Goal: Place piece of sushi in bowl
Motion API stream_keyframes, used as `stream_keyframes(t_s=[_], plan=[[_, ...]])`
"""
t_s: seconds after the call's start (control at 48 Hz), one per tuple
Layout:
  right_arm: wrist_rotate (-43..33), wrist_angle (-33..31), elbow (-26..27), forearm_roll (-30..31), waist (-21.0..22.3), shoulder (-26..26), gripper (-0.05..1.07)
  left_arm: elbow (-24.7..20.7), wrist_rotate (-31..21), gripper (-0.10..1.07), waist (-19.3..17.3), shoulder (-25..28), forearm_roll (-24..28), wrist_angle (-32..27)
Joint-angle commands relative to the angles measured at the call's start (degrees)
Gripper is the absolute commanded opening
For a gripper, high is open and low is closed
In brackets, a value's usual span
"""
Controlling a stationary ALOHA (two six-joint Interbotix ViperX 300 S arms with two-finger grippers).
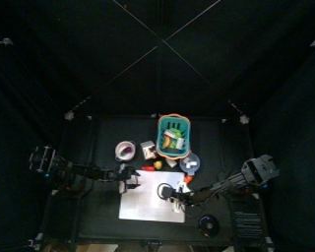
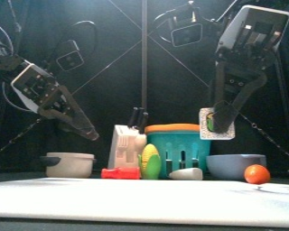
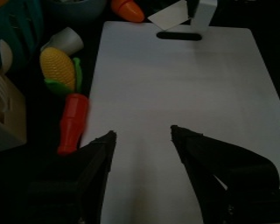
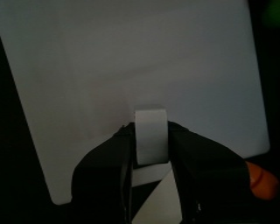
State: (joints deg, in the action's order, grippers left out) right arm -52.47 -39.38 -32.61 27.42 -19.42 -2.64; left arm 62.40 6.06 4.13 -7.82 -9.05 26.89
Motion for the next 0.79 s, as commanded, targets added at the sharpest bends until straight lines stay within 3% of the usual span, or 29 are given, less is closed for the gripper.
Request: stream_keyframes(t_s=[0.0, 0.167, 0.438, 0.562, 0.771], plan=[[-0.18, -1.14, -0.62, -0.18, 0.97, -4.57, 0.58, -0.62, 0.00, 0.90, 0.00, -0.18, 0.00, 0.26], [-0.26, -4.22, -3.69, -0.26, 3.78, -10.46, 0.58, -0.62, -0.09, 0.90, 0.00, -0.18, 0.00, 0.26], [-0.09, -6.24, -11.95, 1.41, 16.26, -20.74, 0.58, -0.70, 0.09, 0.90, 0.00, -0.18, 0.00, 0.26], [-0.09, -4.75, -15.82, 2.46, 22.68, -21.97, 0.58, -0.53, 0.09, 0.90, 0.00, -0.18, 0.00, 0.26], [-0.09, -1.05, -18.81, 4.75, 29.18, -19.86, 0.59, -0.53, 0.09, 0.90, 0.00, -0.18, 0.00, 0.26]])
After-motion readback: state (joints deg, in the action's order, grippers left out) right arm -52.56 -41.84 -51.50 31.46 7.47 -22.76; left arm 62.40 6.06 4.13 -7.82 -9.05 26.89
